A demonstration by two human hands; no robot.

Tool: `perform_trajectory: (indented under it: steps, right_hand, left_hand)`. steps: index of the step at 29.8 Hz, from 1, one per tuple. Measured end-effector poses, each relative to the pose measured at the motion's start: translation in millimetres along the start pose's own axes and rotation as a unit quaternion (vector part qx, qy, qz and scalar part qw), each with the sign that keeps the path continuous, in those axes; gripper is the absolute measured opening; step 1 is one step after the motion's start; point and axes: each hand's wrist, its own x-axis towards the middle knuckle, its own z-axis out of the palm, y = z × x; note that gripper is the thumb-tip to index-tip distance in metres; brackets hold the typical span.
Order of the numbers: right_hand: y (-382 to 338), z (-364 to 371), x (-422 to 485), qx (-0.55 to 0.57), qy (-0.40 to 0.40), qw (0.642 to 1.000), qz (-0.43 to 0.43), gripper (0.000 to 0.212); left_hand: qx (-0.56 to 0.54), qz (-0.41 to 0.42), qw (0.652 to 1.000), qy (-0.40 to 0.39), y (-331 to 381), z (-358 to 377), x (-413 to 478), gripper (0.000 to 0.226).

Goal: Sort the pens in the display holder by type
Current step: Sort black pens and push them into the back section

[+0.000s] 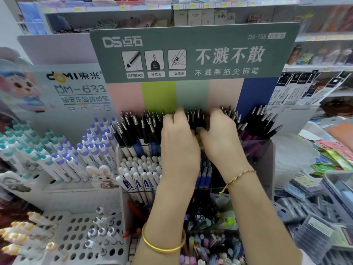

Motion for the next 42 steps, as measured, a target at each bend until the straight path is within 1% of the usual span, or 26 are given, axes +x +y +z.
perform_trajectory:
  steps: [3, 5, 7, 10, 14, 16, 18, 21, 23, 25, 27, 29, 31, 35, 38, 42]
  right_hand:
    - [-5.0, 0.3, -1.3, 0.048, 0.061, 0.997, -0.019, 0.027]
    - [-7.0, 0.9, 0.6, 0.056, 0.086, 0.994, -0.024, 0.021]
    - [-7.9, 1.2, 4.7, 0.071, 0.095, 0.993, -0.026, 0.013]
    - [-8.3, -2.2, 10.6, 0.123, 0.099, 0.987, -0.029, 0.007]
    - [-13.3, -13.0, 14.1, 0.173, 0.102, 0.978, -0.053, 0.008]
    - [-15.7, -17.0, 17.4, 0.170, 0.104, 0.978, -0.064, 0.010]
    - [-16.3, -17.0, 19.3, 0.164, 0.088, 0.980, -0.065, 0.011]
    - [-13.2, -9.4, 16.4, 0.142, 0.062, 0.987, -0.044, 0.012]
    - [-10.6, -5.6, 12.1, 0.107, 0.074, 0.990, -0.043, 0.013]
    - [-7.8, -5.9, 9.8, 0.071, 0.103, 0.991, -0.053, 0.008]
    - [-5.6, -7.6, 8.7, 0.053, 0.115, 0.991, -0.049, 0.007]
    - [-4.5, -8.4, 7.4, 0.055, 0.108, 0.992, -0.043, 0.010]
    - [-4.4, -9.3, 6.0, 0.064, 0.101, 0.992, -0.042, 0.009]
    - [-3.8, -7.9, 5.6, 0.102, 0.080, 0.991, -0.034, 0.007]
    - [-3.4, -5.5, 4.8, 0.132, 0.062, 0.989, -0.025, 0.008]
    - [-0.6, -4.9, 5.1, 0.115, 0.060, 0.991, -0.024, 0.011]
  left_hand:
    - [-0.046, -0.004, 0.999, 0.022, -1.0, 1.9, 1.8, 0.046]
    - [-0.072, -0.013, 0.997, 0.032, -4.3, 4.0, 1.7, 0.038]
    - [-0.086, -0.021, 0.995, 0.040, -7.8, 5.1, 1.7, 0.028]
    - [-0.073, -0.024, 0.996, 0.037, -10.8, 3.6, 2.7, 0.020]
    - [-0.066, 0.010, 0.997, 0.048, -11.1, -1.7, 6.6, 0.016]
    - [-0.059, 0.017, 0.997, 0.044, -10.8, -3.0, 9.2, 0.016]
    - [-0.055, 0.022, 0.997, 0.040, -10.8, -3.0, 9.9, 0.015]
    - [-0.059, 0.028, 0.997, 0.039, -10.9, -2.7, 8.7, 0.015]
    - [-0.059, 0.026, 0.997, 0.040, -11.2, -2.2, 8.0, 0.017]
    - [-0.059, 0.020, 0.997, 0.043, -10.0, -1.0, 7.1, 0.023]
    - [-0.068, 0.004, 0.997, 0.045, -8.2, 0.3, 6.0, 0.028]
    - [-0.070, -0.002, 0.996, 0.048, -7.0, 1.4, 4.4, 0.029]
    - [-0.060, 0.005, 0.997, 0.048, -7.5, 2.8, 1.9, 0.028]
    - [-0.010, 0.019, 0.998, 0.055, -11.9, 6.5, -0.9, 0.018]
    - [0.008, 0.022, 0.998, 0.065, -13.9, 8.0, -0.9, 0.014]
    - [0.016, 0.029, 0.997, 0.066, -13.9, 9.4, -0.4, 0.013]
